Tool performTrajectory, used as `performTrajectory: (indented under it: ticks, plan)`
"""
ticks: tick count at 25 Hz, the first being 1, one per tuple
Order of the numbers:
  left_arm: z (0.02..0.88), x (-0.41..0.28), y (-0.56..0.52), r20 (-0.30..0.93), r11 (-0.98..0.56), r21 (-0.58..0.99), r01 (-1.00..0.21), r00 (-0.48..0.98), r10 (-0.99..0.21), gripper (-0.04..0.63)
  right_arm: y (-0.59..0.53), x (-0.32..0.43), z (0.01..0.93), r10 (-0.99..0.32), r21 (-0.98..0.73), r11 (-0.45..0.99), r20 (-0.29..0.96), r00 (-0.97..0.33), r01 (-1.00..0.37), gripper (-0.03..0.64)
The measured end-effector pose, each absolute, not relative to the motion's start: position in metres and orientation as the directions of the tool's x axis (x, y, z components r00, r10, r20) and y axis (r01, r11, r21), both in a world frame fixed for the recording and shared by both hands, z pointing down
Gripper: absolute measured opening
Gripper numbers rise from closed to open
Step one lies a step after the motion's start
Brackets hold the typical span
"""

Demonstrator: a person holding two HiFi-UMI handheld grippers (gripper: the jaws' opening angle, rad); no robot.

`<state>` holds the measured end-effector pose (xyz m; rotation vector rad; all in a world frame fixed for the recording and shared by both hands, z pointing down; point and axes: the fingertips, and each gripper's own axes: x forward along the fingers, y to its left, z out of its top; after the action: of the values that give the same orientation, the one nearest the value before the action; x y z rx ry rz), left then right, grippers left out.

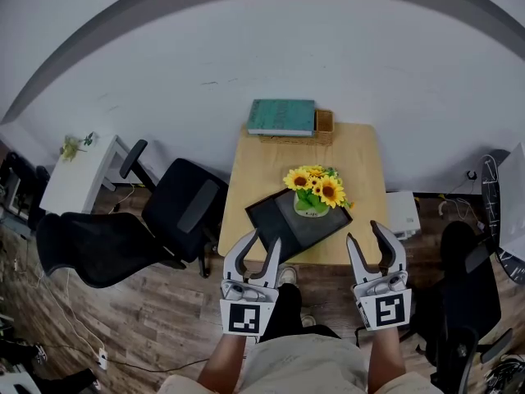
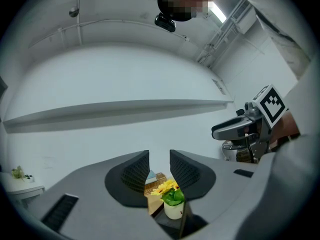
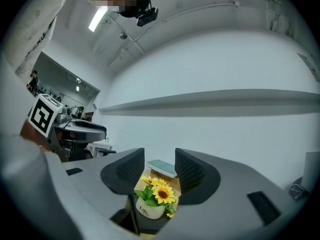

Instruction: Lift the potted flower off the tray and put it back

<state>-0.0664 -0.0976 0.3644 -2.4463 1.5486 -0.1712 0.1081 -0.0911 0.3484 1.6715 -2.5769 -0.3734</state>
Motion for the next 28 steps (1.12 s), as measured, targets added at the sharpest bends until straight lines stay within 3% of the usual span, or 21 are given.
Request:
performTrajectory:
  ticks: [5, 9, 28]
  plan:
    - [0.363, -0.064, -0.094, -0.032, -0.408, -0.286, -0.867, 0.434, -0.900, 0.046, -0.088, 0.110, 0.351, -0.910, 0.207, 0.381, -0.087, -0.405, -0.901, 0.109]
    - [0.367, -0.068, -0.091, -0.022, -0.401, -0.253, -0.880, 0.420, -0.907, 0.009, -0.088, 0.110, 0.355, -0.917, 0.199, 0.371, -0.073, -0.391, -0.907, 0.023]
    - [0.362, -0.081, -0.089, -0.038, -0.381, -0.254, -0.889, 0.403, -0.914, 0.008, -0.085, 0.108, 0.353, -0.930, 0.243, 0.344, -0.045, -0.365, -0.907, 0.018]
